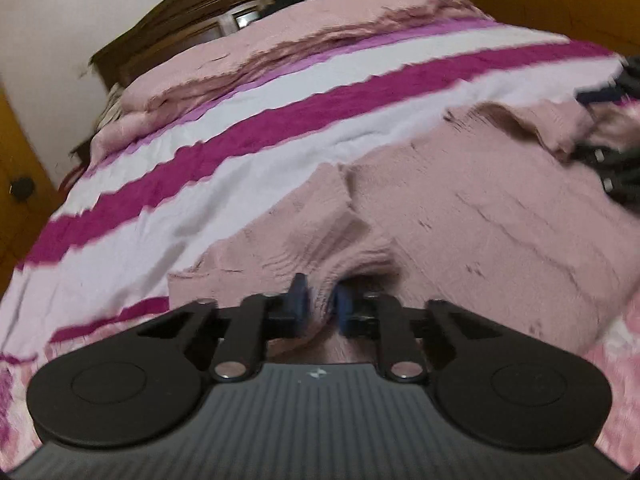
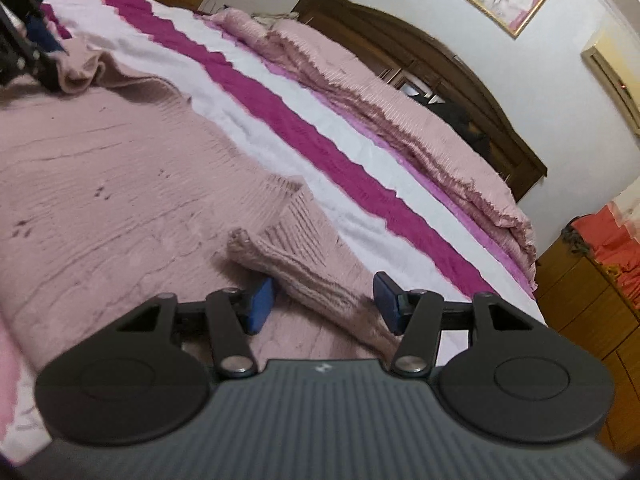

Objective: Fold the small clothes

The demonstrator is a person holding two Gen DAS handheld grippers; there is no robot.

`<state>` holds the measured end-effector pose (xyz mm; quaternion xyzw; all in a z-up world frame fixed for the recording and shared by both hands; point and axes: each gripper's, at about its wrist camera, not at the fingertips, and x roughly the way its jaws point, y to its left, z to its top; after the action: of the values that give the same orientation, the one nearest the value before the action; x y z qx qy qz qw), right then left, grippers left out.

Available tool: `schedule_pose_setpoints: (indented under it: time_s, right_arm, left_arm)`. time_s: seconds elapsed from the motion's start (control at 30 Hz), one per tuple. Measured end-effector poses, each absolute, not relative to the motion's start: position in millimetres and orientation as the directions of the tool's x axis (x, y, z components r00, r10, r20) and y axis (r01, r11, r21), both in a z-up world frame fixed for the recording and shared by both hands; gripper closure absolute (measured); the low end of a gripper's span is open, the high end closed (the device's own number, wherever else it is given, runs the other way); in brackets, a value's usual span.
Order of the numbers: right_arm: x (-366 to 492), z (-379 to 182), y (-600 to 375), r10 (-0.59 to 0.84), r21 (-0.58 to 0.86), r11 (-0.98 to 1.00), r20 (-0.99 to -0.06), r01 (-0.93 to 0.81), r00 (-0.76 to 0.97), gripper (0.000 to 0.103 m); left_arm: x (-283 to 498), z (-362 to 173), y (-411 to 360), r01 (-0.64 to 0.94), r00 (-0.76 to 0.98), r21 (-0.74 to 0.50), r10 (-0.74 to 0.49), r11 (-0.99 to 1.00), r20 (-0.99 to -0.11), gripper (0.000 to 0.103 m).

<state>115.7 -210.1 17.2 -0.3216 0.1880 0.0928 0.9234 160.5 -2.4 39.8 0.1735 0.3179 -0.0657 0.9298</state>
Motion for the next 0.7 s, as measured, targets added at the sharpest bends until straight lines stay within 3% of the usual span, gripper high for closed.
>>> schedule_pose_setpoints:
  time_s: [0.07,0.33,0.5,0.57,0.7]
  right_arm:
    - [120.2,19.8,-212.5,0.037,-0.548,0.788,-0.412,-0.280,0.910,0.082]
    - [155.1,40.1,-241.9,-0.035,-0.361,0.920,-0.459,-0.151,0.888,0.083]
    - [181.2,29.6,-256.8,-0.189,-0.339,0.941,-0.494,0.012,0.849,0.081]
    - [186.5,23.5,-265.2,-0.202,-0.305,0.951,-0.527,0.038,0.826,0.072]
    - [181.7,28.7,-272.0,-0.177,-0.259,0.965,-0.528,0.041,0.830,0.068]
  left_arm:
    - [164.3,44.6,2.7,0.176,0.812,0.278,0.021,0.944,-0.583,0.090]
    - [204.8,47.9,32.3,-0.023,0.822,0.275,0.175,0.961,-0.543,0.090]
    - [223.0,38.6,47.9,-0.099,0.802,0.292,0.250,0.951,-0.542,0.089]
    - [227.8,33.9,53.8,-0.123,0.791,0.298,0.275,0.947,-0.547,0.089]
    - [232.8,31.0,64.3,-0.141,0.782,0.300,0.292,0.944,-0.551,0.083]
